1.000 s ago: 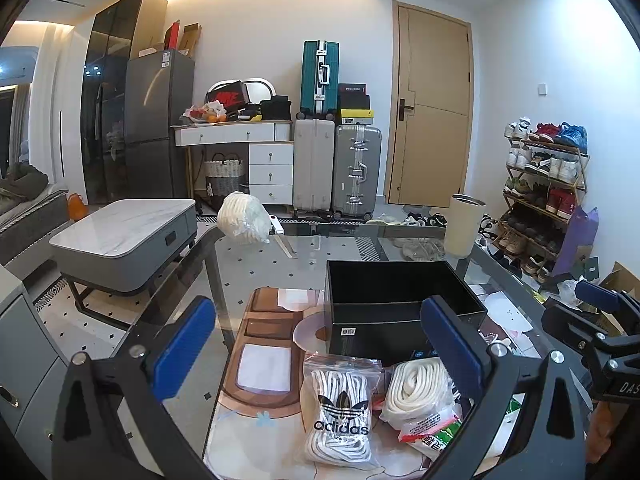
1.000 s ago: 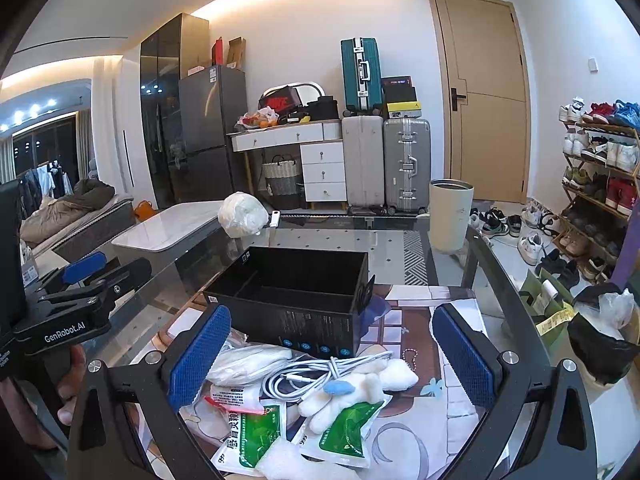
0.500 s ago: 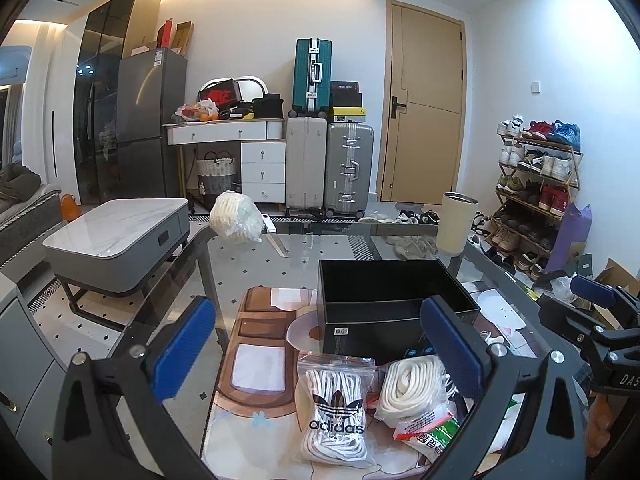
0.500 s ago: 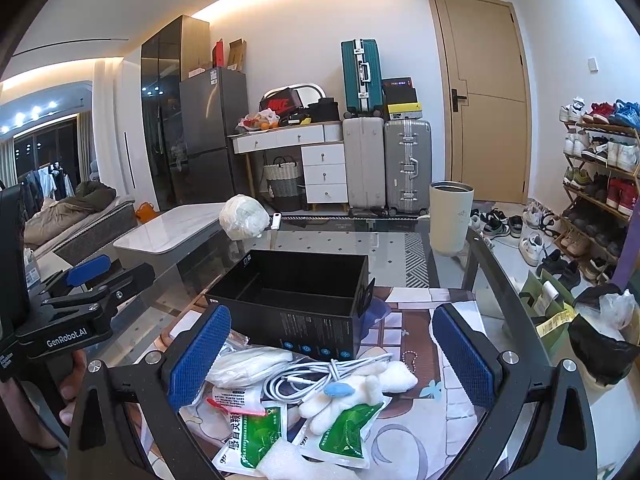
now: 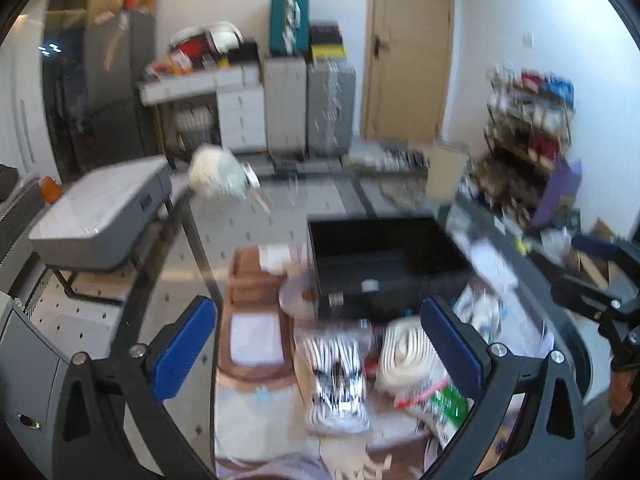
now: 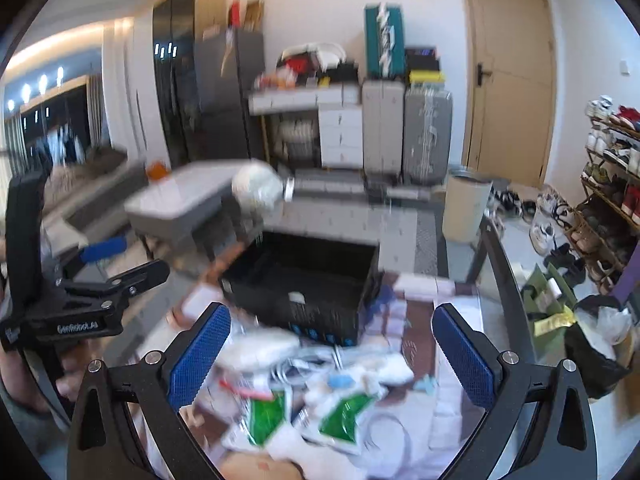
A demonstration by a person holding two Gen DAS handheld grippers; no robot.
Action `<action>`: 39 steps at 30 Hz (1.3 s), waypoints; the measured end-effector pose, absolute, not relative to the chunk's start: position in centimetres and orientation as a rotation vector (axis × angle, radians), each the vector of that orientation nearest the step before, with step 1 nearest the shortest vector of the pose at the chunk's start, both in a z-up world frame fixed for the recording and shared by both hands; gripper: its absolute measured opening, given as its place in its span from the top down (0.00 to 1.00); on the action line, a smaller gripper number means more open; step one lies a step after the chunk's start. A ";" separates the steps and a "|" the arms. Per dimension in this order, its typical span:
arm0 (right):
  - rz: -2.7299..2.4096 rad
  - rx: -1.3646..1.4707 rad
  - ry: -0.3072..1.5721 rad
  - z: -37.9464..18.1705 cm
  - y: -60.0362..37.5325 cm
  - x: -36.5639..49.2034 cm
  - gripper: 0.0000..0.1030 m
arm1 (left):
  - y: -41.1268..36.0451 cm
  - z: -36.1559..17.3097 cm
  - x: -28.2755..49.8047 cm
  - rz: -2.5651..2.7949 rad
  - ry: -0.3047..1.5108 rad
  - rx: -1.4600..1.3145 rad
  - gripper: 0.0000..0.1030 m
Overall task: Organize soft objects
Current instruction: 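Lower the left tool onto the adidas lace bag while the right tool reaches the white plush bunny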
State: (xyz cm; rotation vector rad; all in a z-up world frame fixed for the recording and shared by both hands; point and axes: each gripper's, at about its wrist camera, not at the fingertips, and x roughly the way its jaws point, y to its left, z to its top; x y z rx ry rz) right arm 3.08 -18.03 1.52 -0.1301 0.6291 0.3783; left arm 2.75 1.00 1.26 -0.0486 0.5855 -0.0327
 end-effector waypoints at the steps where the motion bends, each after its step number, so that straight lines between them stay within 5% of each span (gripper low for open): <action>1: 0.392 -0.168 0.667 1.2 -17.7 3.3 0.00 | 0.8 0.6 3.5 -0.054 0.656 -0.034 0.01; 9: 0.465 -0.326 0.872 -3.0 -17.1 3.9 0.01 | -0.8 -2.4 4.8 -0.124 0.857 0.032 0.02; 16: 0.472 -0.333 0.942 -5.2 -16.8 4.6 0.03 | -1.1 -4.7 5.4 -0.143 0.967 0.079 0.15; 23: 0.425 -0.214 1.042 -7.0 -18.5 7.4 0.07 | -0.9 -6.2 6.2 -0.166 1.013 0.074 0.19; 27: 0.447 -0.167 1.091 -7.7 -18.2 8.9 0.26 | -1.0 -6.8 6.8 -0.165 1.029 0.090 0.21; 39: 0.384 0.101 1.160 -9.0 -20.9 12.4 0.26 | 0.4 -4.9 7.2 -0.177 0.980 0.062 0.21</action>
